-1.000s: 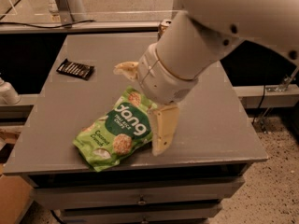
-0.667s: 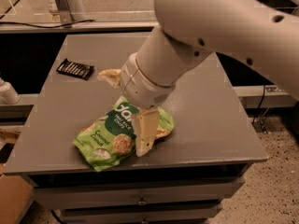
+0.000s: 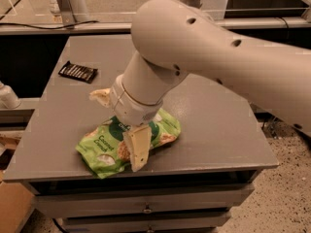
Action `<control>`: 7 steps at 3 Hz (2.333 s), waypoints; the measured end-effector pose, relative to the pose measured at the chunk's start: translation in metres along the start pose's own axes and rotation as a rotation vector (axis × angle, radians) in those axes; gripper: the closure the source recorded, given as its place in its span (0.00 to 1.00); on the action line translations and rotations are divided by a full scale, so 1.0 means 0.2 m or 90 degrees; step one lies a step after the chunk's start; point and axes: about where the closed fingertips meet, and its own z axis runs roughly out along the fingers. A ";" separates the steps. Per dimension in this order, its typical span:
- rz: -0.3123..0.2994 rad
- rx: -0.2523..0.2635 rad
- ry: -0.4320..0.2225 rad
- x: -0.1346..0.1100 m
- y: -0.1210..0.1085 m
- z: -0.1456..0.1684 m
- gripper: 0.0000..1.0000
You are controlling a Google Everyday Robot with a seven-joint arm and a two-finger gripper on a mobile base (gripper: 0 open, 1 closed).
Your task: Pick green rice chip bag
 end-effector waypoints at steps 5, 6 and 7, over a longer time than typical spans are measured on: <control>0.002 0.007 0.022 -0.01 0.01 0.00 1.00; 0.019 0.018 0.010 0.00 -0.02 -0.01 1.00; 0.063 0.065 -0.017 0.07 -0.09 -0.10 1.00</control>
Offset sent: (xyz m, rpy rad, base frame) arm 0.0002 -0.0001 -0.0044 -0.0245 -0.0070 -0.0259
